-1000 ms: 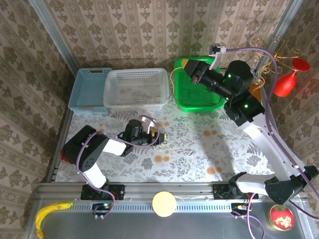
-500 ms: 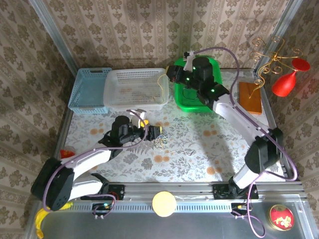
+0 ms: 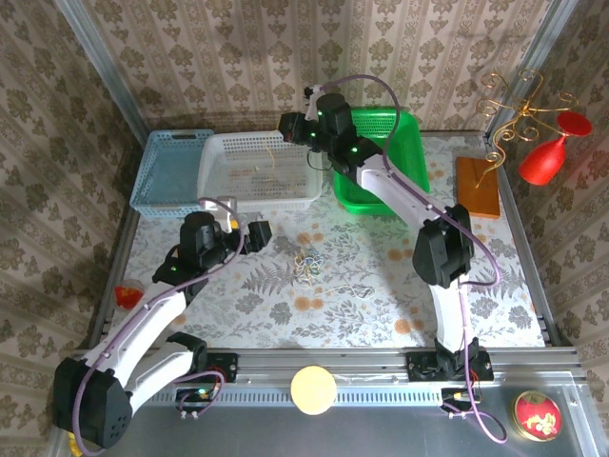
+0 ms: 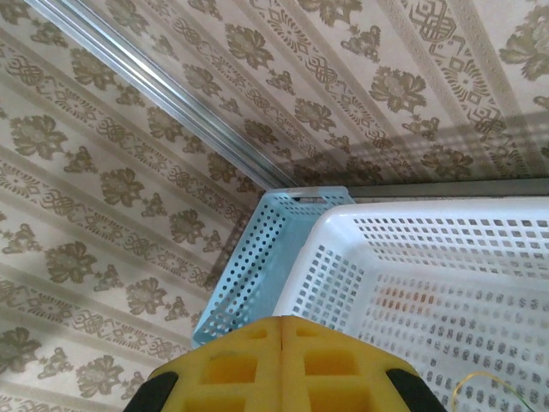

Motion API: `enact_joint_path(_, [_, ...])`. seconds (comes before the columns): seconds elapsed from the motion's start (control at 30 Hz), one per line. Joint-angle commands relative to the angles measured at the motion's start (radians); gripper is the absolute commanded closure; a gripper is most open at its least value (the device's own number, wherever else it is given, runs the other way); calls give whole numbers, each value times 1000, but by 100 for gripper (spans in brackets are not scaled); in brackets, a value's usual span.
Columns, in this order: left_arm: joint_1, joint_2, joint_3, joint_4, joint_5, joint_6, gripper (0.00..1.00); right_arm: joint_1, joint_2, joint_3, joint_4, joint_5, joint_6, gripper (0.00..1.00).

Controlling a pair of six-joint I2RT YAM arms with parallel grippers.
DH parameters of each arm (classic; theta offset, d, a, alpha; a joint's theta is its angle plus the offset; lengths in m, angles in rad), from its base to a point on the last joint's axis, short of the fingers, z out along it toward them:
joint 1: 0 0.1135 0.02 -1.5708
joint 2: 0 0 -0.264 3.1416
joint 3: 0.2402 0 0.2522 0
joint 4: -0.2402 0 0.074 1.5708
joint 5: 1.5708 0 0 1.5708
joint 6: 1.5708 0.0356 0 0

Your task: Untangle the cables

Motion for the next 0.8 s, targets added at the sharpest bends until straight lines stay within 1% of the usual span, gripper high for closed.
enact_joint_path(0.0, [40,-14,66,-81,22,-12,0,9,89,96,-46,1,-15,100])
enact_joint_path(0.13, [103,0,125,-96,72,-24,0,16,176,186,-89,-9,-28,100])
enact_joint_path(0.17, [116,6,142,-101,85,-27,0,17,192,198,-99,-12,-34,98])
enact_joint_path(0.2, [127,13,155,-104,94,-26,0,17,205,209,-110,-13,-41,90])
enact_joint_path(0.27, [144,29,185,-117,109,-22,0,17,222,224,-124,-16,-52,64])
enact_joint_path(0.3, [149,37,194,-123,111,-18,0,17,224,229,-130,-18,-58,56])
enact_joint_path(0.33, [155,44,206,-130,115,-17,0,16,223,235,-141,-22,-69,50])
enact_joint_path(0.37, [160,52,215,-133,125,-16,0,17,218,240,-152,-27,-77,48])
enact_joint_path(0.43, [163,60,231,-142,129,-17,0,16,193,234,-176,-41,-93,47])
enact_joint_path(0.53, [165,66,231,-128,137,-31,0,17,113,168,-190,-56,-106,46])
enact_joint_path(0.63, [165,88,235,-125,176,-65,0,19,-17,2,-166,-69,-103,45])
enact_joint_path(0.77, [149,122,233,-134,227,-84,0,19,-225,-291,-109,-88,-97,46])
